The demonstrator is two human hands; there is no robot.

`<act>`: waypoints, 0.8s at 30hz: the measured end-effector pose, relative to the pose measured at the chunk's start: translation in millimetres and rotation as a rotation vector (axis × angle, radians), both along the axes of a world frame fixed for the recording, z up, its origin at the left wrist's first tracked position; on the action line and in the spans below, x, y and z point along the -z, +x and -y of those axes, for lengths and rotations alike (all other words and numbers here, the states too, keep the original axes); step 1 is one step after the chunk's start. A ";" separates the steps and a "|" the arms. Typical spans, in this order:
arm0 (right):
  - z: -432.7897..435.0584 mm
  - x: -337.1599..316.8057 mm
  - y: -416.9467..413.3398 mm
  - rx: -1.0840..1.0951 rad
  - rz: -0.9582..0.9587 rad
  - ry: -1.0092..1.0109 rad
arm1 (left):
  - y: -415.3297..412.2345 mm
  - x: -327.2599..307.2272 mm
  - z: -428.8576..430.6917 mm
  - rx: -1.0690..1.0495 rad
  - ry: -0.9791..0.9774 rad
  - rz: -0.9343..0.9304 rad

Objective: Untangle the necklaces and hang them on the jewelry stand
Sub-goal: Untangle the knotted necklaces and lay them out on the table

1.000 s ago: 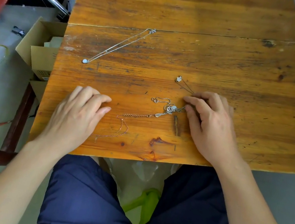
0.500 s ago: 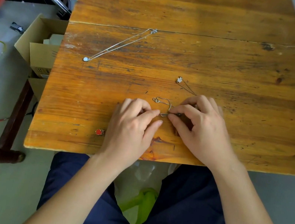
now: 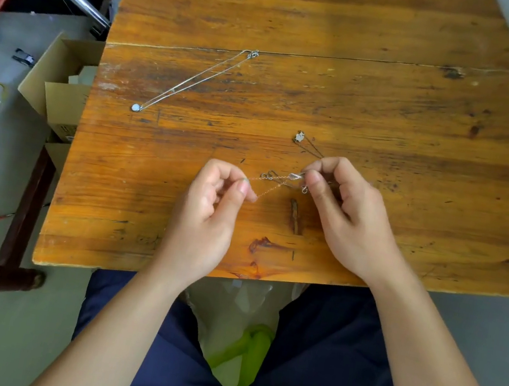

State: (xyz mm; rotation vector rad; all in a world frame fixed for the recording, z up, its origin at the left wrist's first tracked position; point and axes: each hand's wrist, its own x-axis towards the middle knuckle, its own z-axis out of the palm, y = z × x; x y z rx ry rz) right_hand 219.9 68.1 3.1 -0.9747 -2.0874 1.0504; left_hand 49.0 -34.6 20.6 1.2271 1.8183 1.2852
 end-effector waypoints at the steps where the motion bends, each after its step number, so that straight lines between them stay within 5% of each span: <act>1: 0.8 -1.1 -0.7 -0.011 -0.010 -0.012 | -0.5 -1.3 -0.8 -0.016 0.010 0.053; 14: -0.9 -0.1 5.8 0.032 -0.040 -0.048 | -24.0 -10.6 -2.5 -0.323 0.142 0.460; 18: -3.7 -3.2 7.3 0.048 -0.038 -0.031 | -34.5 -6.8 -1.5 -0.405 0.106 0.249; 24: -9.7 -7.7 14.9 0.076 0.019 -0.016 | -54.1 3.9 1.7 -0.531 0.048 -0.336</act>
